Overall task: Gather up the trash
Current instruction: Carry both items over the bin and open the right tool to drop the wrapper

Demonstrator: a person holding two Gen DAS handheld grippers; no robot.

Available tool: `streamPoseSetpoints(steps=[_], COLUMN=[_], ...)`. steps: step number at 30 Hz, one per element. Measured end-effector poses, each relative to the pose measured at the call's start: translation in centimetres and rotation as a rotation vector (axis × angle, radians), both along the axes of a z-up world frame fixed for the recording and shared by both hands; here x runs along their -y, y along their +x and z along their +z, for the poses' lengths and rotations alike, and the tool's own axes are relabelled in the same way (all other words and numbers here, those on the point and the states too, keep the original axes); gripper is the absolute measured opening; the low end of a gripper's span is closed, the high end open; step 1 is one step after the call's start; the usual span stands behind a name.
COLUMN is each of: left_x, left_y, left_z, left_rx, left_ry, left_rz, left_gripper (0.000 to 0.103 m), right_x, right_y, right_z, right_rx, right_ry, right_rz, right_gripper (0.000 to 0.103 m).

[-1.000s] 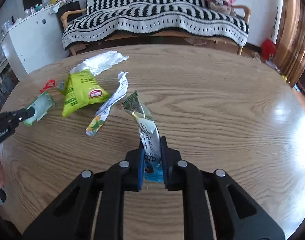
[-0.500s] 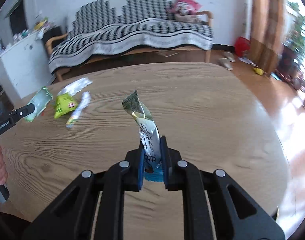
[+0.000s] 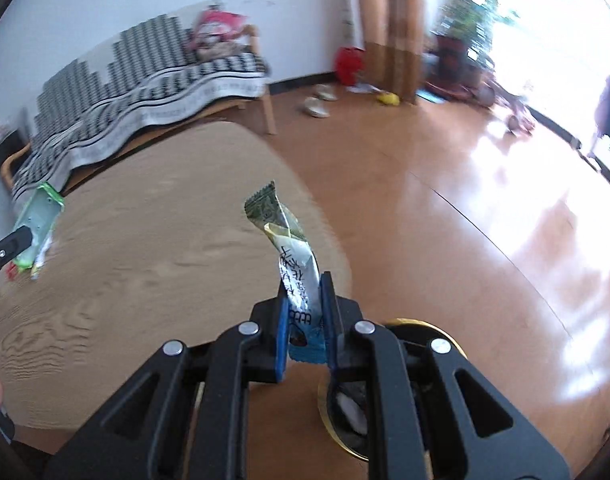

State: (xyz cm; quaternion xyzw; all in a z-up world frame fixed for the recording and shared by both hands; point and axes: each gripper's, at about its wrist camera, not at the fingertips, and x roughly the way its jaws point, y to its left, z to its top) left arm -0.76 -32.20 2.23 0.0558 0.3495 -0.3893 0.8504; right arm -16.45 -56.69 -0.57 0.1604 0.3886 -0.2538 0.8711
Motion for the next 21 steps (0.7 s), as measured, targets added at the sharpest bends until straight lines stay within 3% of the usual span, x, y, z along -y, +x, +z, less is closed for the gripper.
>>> streamPoseSetpoints(steps=[10,21], left_x=[8.2,11.2], left_y=[-5.5,-7.9], left_z=[-2.7,-4.1], left_rx=[-0.017,-0.015], left_ry=[0.035,0.062], left_rz=[-0.17,-0.244], left_gripper=[0.009,0.009], right_x=[6.6,8.1], right_y=[-6.9,-7.5], right_z=[-4.8,-6.9], right_rx=[-0.073,-0.119], right_ry=[0.146,0.245], right_rz=[-0.154,-0.185], right_gripper=[0.015,0.015])
